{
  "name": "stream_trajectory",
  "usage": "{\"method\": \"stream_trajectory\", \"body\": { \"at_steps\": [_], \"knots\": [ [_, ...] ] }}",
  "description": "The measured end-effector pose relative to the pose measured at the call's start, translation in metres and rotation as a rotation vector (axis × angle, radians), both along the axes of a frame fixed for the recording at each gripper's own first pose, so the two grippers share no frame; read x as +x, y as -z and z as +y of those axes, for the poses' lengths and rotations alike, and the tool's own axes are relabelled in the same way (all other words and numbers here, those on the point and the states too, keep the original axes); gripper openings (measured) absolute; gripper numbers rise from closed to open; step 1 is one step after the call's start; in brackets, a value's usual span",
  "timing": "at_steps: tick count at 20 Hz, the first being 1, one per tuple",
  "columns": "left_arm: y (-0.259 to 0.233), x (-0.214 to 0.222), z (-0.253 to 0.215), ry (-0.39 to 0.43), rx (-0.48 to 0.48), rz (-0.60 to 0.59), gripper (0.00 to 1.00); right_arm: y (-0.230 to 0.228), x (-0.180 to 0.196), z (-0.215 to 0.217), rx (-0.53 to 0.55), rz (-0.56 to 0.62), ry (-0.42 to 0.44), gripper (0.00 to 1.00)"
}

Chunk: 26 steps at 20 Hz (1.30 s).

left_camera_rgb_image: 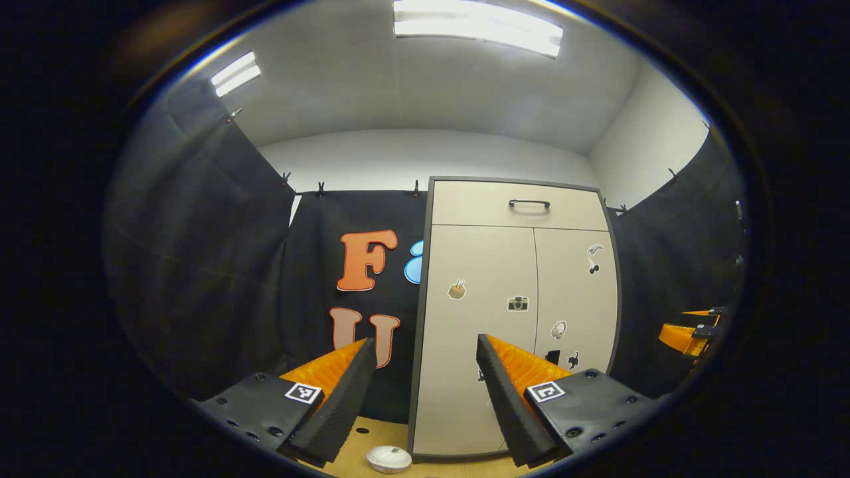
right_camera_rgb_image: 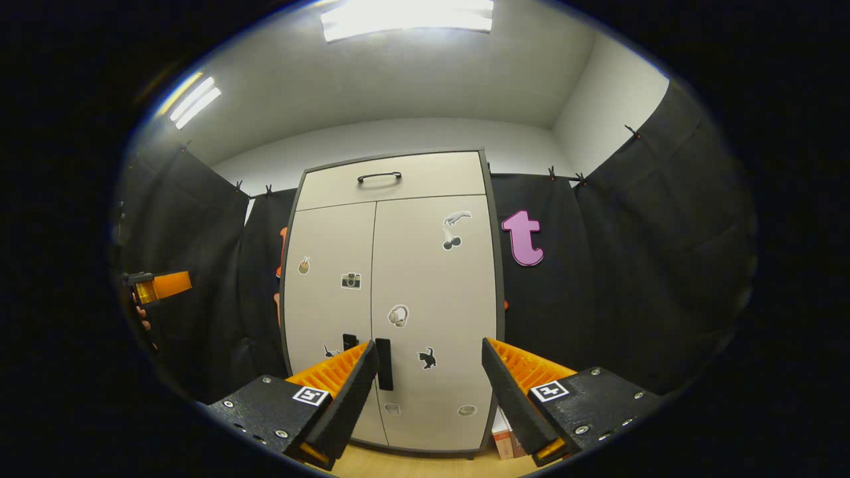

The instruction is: Open the right door of the double-door shoe cabinet with the right hand, and open the left door with the left hand.

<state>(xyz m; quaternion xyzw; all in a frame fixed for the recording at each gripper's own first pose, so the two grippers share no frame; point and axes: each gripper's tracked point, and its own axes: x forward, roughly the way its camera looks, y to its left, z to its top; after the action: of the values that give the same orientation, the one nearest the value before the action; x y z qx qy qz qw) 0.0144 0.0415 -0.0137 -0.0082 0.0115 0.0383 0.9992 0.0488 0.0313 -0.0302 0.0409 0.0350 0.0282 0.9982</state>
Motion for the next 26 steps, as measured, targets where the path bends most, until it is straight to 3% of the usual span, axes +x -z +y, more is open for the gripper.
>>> {"method": "stream_trajectory", "body": {
  "at_steps": [2,7,11,15,26],
  "knots": [
    [0.006,-0.001,0.006,-0.006,0.006,0.01,0.96,0.012,0.009,0.01,0.012,0.037,-0.013,0.94],
    [0.023,-0.002,0.029,-0.026,0.016,0.042,0.96,0.047,0.04,0.045,0.021,0.13,-0.052,0.94],
    [0.038,-0.004,0.054,-0.05,-0.027,0.05,0.96,0.079,0.068,0.087,0.046,0.212,-0.1,0.94],
    [0.055,-0.003,0.086,-0.086,-0.017,0.084,0.97,0.101,0.107,0.105,0.041,0.26,-0.074,0.95],
    [0.083,0.002,0.14,-0.112,-0.021,0.132,0.96,0.157,0.189,0.103,-0.02,0.358,0.098,0.69]
  ]
}}
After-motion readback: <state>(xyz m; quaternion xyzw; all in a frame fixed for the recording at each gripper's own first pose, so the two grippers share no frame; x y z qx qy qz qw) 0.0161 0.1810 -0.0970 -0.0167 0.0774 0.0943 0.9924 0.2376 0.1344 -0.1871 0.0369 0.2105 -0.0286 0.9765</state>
